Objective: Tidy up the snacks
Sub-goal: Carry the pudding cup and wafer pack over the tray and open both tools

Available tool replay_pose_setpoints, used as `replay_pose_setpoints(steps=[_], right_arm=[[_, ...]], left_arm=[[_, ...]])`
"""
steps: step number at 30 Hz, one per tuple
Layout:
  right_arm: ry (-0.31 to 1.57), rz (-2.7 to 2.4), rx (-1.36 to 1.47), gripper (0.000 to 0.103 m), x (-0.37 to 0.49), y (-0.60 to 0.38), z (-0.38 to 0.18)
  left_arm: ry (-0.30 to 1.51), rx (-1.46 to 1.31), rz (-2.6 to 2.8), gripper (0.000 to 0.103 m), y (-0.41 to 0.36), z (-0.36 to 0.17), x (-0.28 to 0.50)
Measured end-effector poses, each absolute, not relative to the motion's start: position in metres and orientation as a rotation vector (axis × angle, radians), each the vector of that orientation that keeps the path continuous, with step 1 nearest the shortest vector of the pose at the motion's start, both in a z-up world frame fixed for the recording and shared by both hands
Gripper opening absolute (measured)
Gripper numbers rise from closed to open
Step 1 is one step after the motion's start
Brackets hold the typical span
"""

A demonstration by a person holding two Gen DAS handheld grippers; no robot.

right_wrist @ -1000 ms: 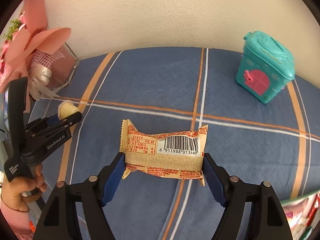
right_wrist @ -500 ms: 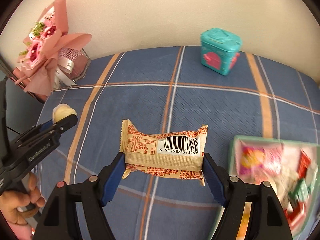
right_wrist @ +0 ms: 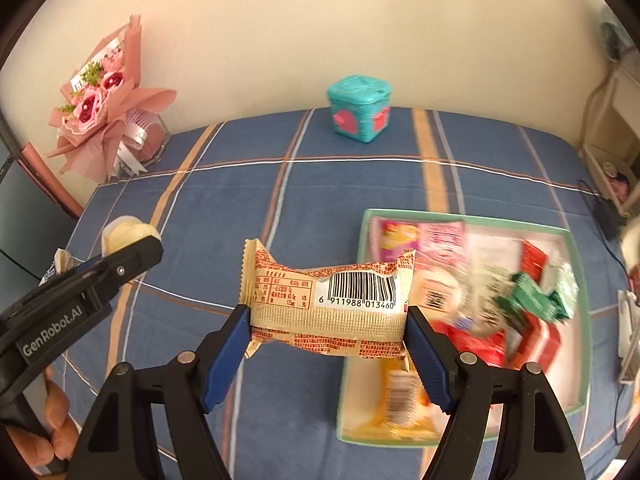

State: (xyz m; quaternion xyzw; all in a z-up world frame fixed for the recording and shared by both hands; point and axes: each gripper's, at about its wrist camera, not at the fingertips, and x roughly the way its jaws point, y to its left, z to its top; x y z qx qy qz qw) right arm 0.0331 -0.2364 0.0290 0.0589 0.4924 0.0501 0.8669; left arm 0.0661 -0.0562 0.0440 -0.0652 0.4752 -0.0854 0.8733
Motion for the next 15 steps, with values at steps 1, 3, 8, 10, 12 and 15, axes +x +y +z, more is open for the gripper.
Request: replay_pose_setpoints(steps=[1,3,8,10,12,15], right_arm=[[1.019,0.094,0.126,0.078,0.027,-0.243,0.028],[1.014,0.074,0.128,0.078,0.021,-0.253,0.026],[1.01,0.015,0.16,0.079,0.017,-0.287,0.022],[1.01,-0.01,0.2,0.079,0.017,-0.307,0.019],[1.012,-0.038,0.237,0.079,0.017,-0.326,0.015],[1.013,-0.074,0.28,0.079,0.018,-0.353,0.01]], left_arm=[[0.99,-0.133,-0.183,0.038,-0.063,0.044,0.061],[0.989,-0.119,-0.196,0.038,-0.077,0.044,0.054],[1.003,-0.106,-0.252,0.038,-0.117,0.039,0.047],[1.011,-0.089,-0.281,0.038,-0.137,0.037,0.045],[1.016,-0.071,-0.31,0.038,-0.156,0.033,0.045],[1.029,-0.033,-0.343,0.038,-0.182,0.023,0.047]])
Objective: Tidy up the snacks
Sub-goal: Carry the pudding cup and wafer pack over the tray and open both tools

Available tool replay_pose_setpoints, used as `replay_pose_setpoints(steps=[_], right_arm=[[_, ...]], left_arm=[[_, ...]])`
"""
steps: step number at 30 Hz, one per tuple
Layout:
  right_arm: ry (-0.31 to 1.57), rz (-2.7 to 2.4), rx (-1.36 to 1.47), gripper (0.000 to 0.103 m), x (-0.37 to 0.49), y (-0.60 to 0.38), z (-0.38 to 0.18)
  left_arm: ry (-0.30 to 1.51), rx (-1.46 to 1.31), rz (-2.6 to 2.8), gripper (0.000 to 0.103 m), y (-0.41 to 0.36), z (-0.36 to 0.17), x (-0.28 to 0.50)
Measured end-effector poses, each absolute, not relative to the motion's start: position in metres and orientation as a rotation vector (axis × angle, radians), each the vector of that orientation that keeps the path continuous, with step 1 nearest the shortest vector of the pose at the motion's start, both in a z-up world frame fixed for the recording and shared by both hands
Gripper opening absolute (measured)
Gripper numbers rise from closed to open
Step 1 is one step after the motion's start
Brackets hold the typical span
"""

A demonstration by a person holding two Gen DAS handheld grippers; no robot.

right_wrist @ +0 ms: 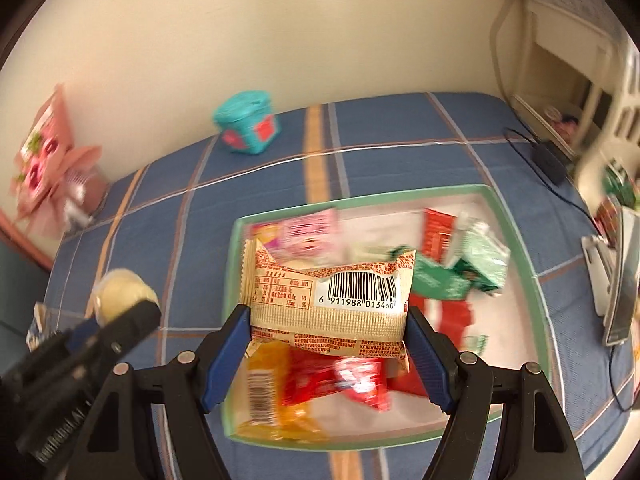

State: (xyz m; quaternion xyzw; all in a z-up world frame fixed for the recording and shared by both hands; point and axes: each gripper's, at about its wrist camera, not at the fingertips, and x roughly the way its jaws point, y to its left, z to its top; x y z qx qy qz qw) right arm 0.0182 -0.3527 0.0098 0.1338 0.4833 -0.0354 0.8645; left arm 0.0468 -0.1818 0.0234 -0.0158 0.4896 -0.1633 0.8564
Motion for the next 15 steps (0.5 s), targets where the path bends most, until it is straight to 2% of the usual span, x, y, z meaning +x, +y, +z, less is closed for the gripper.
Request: replay_pose_setpoints(steps=[15], right_arm=[[0.988,-0.135,0.392,0.079,0.039,-0.413,-0.005]], left_arm=[[1.065,0.096,-0.436,0.038,-0.251,-0.015,0.064]])
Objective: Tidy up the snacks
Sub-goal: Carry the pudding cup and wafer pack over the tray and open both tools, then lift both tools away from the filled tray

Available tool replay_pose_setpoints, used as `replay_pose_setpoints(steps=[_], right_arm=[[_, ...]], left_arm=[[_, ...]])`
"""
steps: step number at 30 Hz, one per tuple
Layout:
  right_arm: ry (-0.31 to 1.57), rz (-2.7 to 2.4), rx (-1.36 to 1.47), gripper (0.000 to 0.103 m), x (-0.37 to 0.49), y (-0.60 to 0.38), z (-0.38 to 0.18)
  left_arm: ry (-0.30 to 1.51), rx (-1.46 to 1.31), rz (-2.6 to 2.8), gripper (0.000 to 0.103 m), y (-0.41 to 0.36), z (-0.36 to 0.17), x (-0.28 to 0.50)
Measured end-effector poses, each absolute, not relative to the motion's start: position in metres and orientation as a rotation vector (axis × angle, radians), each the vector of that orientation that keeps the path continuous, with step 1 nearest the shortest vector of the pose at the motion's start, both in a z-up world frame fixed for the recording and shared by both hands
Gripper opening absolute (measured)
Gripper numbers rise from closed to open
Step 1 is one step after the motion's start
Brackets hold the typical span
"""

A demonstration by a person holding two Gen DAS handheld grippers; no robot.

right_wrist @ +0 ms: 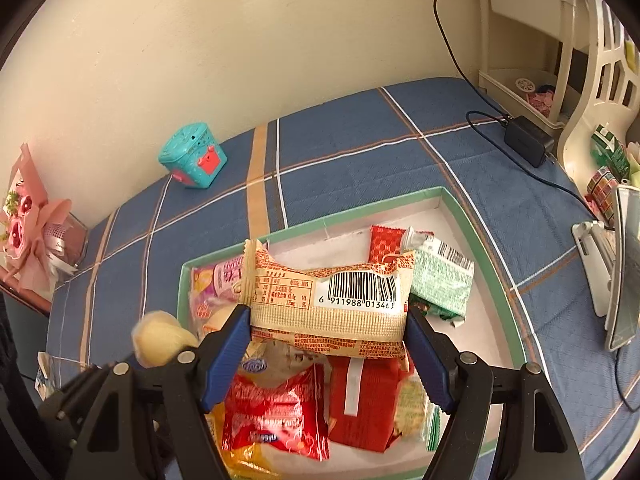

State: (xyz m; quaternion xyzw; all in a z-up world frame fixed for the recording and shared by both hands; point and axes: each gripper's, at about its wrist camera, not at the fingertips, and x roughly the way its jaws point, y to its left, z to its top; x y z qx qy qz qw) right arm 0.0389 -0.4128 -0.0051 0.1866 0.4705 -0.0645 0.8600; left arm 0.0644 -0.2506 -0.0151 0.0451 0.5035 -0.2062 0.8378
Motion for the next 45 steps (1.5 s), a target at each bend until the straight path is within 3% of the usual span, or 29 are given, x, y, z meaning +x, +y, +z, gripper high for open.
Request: replay_pose_setpoints(steps=[21,25,30,33,39,40,41,45], right_arm=[[1.061,-0.136,0.289,0.08,0.042,-0.398,-0.023],[1.063,-0.136,0.285,0.083,0.039,-0.399,-0.024],[1.042,-0.137,0.293,0.086,0.033,-0.398,-0.022],[1.037,-0.139,0.291,0.087,0.03,-0.396,-0.022],[1.011,-0.136,0.305,0.087,0.023,-0.393,-0.017],[1.006,-0.136,0.308,0.09,0.021,-0.392,-0.016],[1.001,-0.136,0.314,0.101,0.02,-0.391,-0.015],[0.989,-0.117,0.332,0.103,0.012,-0.386,-0.013]], left_arm=[[1.061,0.233,-0.473,0.04,-0.281,-0.027,0.045],[1.041,0.237,-0.467,0.057,-0.28,-0.022,0.043],[1.038,0.227,-0.437,0.068,-0.272,-0.018,0.04],[1.028,0.229,-0.407,0.081,-0.264,-0.016,0.036],[1.031,0.216,-0.317,0.089,-0.24,-0.016,0.035],[1.034,0.21,-0.295,0.09,-0.234,-0.016,0.035],[1.036,0.204,-0.278,0.091,-0.228,-0.016,0.035],[1.053,0.168,-0.185,0.099,-0.2,-0.018,0.036]])
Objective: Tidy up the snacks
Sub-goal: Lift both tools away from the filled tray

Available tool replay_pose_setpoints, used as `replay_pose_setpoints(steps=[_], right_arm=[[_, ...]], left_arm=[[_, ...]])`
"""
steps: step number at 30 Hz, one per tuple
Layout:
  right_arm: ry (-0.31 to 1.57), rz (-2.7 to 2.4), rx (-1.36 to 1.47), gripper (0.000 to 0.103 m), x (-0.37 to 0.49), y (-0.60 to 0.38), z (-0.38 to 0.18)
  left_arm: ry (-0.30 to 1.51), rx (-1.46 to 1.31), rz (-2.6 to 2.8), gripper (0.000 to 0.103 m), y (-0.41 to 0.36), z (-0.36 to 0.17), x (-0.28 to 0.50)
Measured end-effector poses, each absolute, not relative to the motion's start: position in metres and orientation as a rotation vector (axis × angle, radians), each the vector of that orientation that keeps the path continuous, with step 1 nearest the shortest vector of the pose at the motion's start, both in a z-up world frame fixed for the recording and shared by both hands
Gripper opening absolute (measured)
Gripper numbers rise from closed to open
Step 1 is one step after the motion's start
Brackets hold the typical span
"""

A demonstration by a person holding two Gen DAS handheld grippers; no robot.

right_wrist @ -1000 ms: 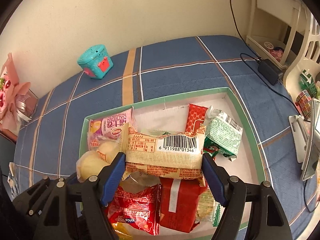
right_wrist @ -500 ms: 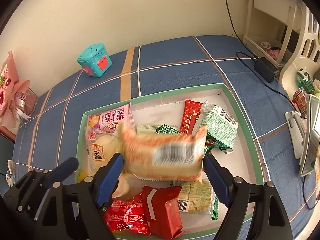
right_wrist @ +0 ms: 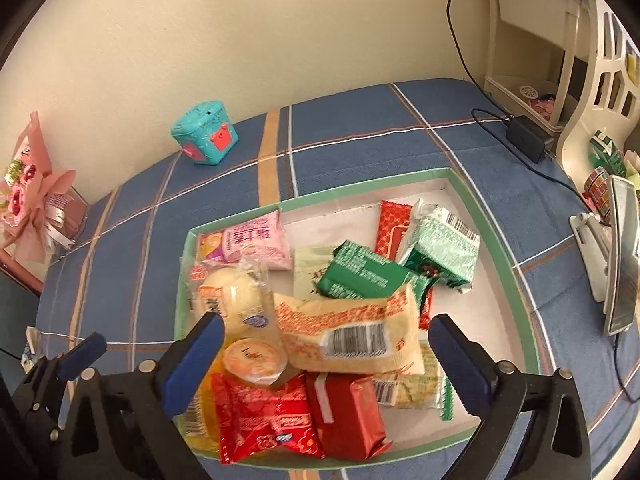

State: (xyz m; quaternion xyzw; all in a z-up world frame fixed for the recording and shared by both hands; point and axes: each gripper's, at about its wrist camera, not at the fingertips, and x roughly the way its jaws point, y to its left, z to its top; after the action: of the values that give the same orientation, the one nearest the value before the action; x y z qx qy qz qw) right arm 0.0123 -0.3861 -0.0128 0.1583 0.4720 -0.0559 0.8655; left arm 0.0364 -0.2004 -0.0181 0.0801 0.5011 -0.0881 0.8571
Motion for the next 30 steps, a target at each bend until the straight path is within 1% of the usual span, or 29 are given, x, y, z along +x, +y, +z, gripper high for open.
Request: replay_pose_setpoints(steps=[5,10,30], right_arm=[[0.989,-0.113,0.312,0.103,-0.001,-0.377,-0.012],[0.991,-0.102,0.292,0.103,-0.016,-0.368,-0.012],[0.939,-0.07,0.225,0.103,-0.053,-0.341,0.002]], left_arm=[[1.047,0.129,-0.09,0.099,-0.169,-0.014,0.035],[1.011,0.159,-0.021,0.099,-0.152,-0.005,0.026],[0.978,0.13,0.043,0.099,-0.125,0.01,-0.018]])
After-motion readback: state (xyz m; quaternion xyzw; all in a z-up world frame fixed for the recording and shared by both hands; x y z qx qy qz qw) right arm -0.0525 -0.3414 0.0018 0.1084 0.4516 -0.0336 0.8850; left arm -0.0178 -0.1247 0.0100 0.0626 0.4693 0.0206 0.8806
